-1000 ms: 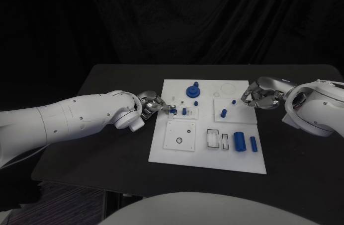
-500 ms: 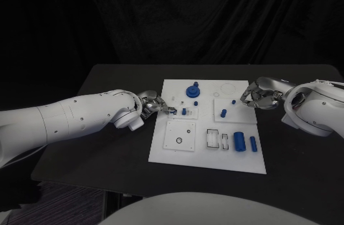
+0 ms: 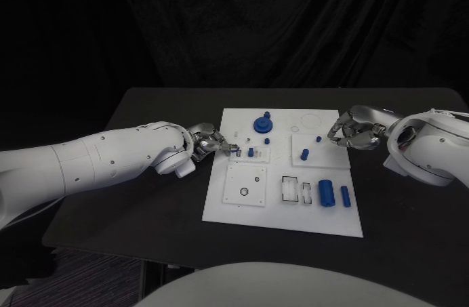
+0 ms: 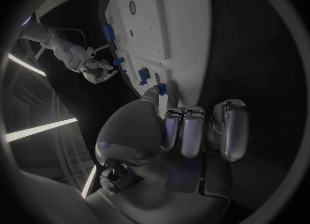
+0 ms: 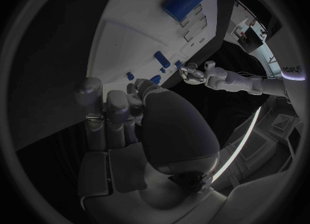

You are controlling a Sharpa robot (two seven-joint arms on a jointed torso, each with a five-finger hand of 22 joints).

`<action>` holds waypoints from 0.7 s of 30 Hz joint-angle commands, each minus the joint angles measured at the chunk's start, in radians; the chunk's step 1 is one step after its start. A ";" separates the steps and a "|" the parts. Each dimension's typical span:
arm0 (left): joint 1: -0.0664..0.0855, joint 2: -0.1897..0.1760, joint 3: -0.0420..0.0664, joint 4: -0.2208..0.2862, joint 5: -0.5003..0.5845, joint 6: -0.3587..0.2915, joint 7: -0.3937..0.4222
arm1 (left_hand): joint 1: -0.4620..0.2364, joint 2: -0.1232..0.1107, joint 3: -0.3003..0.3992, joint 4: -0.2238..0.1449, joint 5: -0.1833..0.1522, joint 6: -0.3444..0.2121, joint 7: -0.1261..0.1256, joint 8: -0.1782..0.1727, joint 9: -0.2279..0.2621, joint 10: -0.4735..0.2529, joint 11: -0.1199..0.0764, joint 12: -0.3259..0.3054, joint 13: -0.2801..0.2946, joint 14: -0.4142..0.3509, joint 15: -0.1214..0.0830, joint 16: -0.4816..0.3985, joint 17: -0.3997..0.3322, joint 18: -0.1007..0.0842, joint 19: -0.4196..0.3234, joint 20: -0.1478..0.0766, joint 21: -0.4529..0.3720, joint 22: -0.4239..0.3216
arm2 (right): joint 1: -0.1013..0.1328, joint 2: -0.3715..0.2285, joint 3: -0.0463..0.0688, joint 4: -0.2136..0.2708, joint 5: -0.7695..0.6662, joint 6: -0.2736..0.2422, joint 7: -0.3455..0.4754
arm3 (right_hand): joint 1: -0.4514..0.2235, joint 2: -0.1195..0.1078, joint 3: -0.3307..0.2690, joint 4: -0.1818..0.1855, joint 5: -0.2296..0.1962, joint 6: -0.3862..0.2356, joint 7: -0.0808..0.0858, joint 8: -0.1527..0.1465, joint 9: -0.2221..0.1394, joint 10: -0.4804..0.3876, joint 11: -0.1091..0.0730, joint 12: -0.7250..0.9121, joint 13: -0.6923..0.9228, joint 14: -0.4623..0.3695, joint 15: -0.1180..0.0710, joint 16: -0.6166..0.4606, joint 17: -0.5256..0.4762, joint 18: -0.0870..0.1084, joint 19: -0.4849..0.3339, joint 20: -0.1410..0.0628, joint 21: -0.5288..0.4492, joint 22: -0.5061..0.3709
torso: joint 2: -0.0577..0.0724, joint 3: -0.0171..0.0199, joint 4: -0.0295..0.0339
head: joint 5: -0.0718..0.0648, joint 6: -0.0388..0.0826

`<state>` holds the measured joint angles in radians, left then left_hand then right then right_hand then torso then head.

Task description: Assemble the parts on the task board

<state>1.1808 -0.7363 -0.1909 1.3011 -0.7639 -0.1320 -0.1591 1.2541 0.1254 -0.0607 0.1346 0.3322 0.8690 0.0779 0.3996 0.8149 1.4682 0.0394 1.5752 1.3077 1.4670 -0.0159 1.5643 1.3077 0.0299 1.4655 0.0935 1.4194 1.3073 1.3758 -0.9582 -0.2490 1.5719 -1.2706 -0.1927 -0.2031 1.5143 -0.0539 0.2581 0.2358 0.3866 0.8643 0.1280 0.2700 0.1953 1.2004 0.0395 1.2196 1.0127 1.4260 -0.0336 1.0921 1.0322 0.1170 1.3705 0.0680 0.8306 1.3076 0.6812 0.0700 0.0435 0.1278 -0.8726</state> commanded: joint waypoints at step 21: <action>-0.027 -0.012 -0.020 -0.012 -0.026 0.107 0.042 | -0.050 -0.131 0.465 -0.160 0.053 -0.123 0.079 -0.266 -0.218 0.103 0.027 -0.004 0.263 0.104 0.027 0.006 0.263 0.018 -0.023 0.027 -0.025 0.200 | -0.002 -0.002 0.001 0.001 0.008 0.035 -0.028 | 0.005 0.002 0.006 -0.005 0.002 -0.004 0.002 -0.008 -0.002 -0.014 0.002 -0.011 -0.011 -0.008 0.003 -0.011 -0.009 0.010 -0.004 0.007 -0.013 0.091 | 0.000 0.0000 0.0004 | 0.007 0.000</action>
<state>1.1761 -0.7514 -0.1944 1.2911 -0.7638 -0.0876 -0.0886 1.2162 -0.0065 0.2324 0.1435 0.3905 0.8450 0.0559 0.3971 0.8148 1.4657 0.0584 1.5752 1.3077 1.4671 0.0058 1.5643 1.3077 0.0299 1.4441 0.1147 1.3975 1.3073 1.3757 -0.9592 -0.2490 1.5716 -1.2627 -0.1752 -0.2102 1.5143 -0.0539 0.2608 0.2330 0.3866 0.8642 0.1280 0.2661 0.1942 1.1928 0.0396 1.2148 1.0016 1.4224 -0.0301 1.0852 1.0239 0.1171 1.3669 0.0717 0.8208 1.3074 0.6814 0.0699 0.0439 0.1348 -0.8726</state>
